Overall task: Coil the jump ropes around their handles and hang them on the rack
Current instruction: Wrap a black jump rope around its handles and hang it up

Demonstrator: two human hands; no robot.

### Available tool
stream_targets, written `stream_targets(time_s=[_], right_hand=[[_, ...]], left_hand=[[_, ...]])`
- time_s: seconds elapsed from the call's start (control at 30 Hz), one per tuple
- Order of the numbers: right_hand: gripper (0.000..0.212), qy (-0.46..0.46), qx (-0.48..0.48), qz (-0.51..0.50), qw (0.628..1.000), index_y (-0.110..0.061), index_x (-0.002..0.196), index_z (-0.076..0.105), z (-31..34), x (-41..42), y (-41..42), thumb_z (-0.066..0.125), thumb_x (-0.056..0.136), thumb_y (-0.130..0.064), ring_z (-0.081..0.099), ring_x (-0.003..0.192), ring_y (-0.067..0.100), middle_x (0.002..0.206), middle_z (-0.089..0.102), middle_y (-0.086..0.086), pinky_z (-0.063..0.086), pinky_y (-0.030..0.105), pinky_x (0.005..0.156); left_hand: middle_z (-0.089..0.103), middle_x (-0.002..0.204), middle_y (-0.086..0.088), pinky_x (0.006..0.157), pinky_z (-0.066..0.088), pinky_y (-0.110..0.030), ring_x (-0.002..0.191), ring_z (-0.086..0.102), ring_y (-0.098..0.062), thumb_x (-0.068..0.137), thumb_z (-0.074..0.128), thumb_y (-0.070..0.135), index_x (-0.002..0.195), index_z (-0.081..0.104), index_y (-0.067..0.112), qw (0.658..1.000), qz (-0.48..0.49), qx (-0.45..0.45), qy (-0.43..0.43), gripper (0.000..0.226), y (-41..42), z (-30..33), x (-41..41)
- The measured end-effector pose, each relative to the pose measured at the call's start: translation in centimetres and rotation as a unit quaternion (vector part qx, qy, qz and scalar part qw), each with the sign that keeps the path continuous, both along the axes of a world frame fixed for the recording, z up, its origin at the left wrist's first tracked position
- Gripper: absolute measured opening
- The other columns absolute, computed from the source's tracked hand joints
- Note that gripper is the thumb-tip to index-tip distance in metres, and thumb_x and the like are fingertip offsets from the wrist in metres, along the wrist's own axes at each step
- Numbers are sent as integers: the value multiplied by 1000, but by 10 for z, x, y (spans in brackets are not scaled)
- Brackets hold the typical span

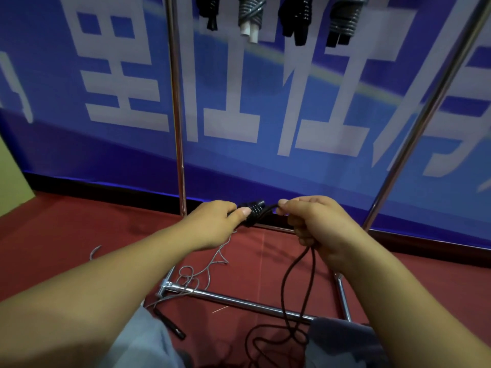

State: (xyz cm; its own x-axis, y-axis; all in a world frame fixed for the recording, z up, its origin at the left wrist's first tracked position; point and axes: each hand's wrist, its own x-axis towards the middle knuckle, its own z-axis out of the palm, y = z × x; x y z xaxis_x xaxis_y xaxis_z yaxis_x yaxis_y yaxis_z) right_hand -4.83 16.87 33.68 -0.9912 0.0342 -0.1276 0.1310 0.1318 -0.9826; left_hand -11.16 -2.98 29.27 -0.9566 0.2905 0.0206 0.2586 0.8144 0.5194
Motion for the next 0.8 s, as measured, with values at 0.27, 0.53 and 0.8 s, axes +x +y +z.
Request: stream_targets(time_s=[0.27,0.53,0.8], right_hand=[[16,18,30,19,999,-10,74,64,-5,-2,-1,70,89,-14,31,45,9,50,41,-4,26,23,45],[22,57,110,20,992,-14,71,66,-10,-6,-9,70,92,-20,46,40,0,49,56,-9,36,16,46],[21,100,277,-10,956,-13,73,71,-15,-14,-6,74,88,-27,55,50,10,59,63,-2,43,24,51]], left_hand=[[62,86,-1,71,45,-32,76,57,-16,101,52,37,95,58,26,994,-67,15,-85,14,0,-3,-1],[70,97,1,82,58,-41,87,68,-20,93,60,47,110,66,27,991,-101,-53,-70,27,12,-2,12],[64,85,6,74,55,-39,79,63,-19,94,58,45,78,51,38,976,-184,-108,-48,19,22,1,19]])
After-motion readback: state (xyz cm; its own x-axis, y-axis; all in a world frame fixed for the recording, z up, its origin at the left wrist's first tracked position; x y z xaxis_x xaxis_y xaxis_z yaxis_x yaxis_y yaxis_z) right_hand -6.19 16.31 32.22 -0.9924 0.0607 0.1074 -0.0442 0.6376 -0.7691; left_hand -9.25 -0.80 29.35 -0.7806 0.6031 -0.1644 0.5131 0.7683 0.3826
